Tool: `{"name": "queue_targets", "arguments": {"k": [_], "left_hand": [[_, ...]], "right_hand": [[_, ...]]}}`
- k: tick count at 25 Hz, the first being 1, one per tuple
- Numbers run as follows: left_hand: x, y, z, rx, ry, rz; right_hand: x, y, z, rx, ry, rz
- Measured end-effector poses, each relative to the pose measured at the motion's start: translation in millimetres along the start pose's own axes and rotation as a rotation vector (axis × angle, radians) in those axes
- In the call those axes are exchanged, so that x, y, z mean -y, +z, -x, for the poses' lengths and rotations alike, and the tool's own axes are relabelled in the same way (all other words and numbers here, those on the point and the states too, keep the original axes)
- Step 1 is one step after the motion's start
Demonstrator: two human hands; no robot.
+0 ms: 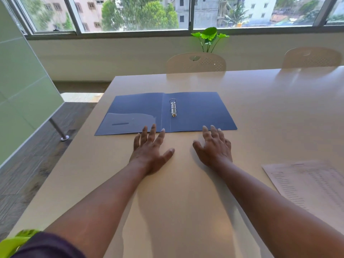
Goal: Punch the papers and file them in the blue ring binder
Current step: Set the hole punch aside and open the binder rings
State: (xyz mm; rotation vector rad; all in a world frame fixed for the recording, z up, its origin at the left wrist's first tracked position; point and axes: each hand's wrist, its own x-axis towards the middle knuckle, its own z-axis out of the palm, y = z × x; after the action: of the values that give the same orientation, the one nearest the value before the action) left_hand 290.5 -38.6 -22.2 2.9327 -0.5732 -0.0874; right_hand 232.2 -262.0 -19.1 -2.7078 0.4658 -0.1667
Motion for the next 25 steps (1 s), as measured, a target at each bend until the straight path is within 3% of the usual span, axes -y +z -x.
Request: {"name": "queue_targets", "arguments": {"k": [9, 25], "left_hand": [[-5.8, -3.5, -44.1, 0.136, -0.038, -0.057], [-29.8, 1.6, 78.4, 0.127, -0.014, -0.050]], "right_hand": [[0.2, 7.0, -39.7, 0.131, -0.045, 0.205], [-11.7, -14.8, 88.2, 0.146, -0.026, 0.195]]}}
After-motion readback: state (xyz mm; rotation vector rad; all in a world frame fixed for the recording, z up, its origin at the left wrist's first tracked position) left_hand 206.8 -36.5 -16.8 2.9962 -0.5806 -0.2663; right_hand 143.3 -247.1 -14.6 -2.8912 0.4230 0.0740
